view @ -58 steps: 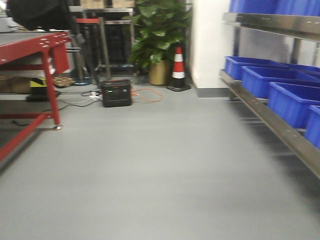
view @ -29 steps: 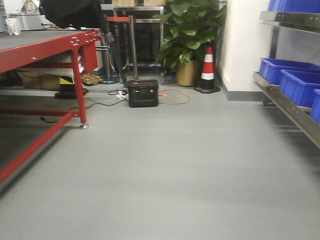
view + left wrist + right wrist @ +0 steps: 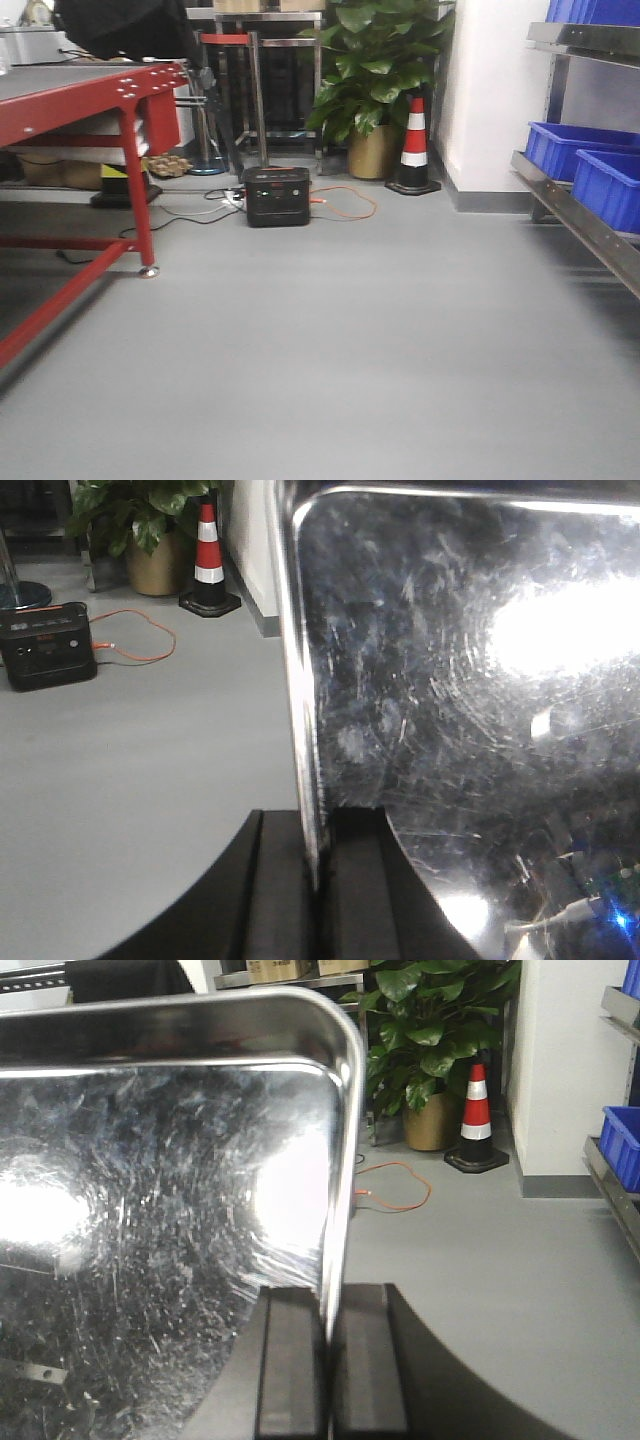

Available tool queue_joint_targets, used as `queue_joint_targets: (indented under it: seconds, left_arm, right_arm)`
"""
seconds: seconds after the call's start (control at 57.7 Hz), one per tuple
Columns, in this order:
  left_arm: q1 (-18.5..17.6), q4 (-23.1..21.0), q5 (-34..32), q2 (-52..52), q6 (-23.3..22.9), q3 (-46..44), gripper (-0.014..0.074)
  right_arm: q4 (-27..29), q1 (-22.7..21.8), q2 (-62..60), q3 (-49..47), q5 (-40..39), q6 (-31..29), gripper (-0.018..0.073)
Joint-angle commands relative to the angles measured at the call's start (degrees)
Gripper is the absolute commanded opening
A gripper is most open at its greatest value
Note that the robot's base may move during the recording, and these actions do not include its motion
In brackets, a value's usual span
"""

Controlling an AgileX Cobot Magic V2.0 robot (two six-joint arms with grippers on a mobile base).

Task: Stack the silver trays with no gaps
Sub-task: 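Hold the silver tray in both grippers while the base drives away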

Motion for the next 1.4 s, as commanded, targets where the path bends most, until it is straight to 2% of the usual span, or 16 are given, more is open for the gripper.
queue_joint_targets:
  seconds: [0.0, 1.385]
  left_arm:
    - [-0.1, 1.3, -1.4, -1.0, 0.3, -0.4, -0.002]
    - [-0.1, 1.5, -1.6, -1.0, 0.3, -0.4, -0.002]
  right_arm:
    - [-0.9, -0.1, -0.5, -0.4, -3.0, -0.6, -0.008]
    - [-0.9, -0.1, -0.5, -0.4, -3.8, -0.6, -0.008]
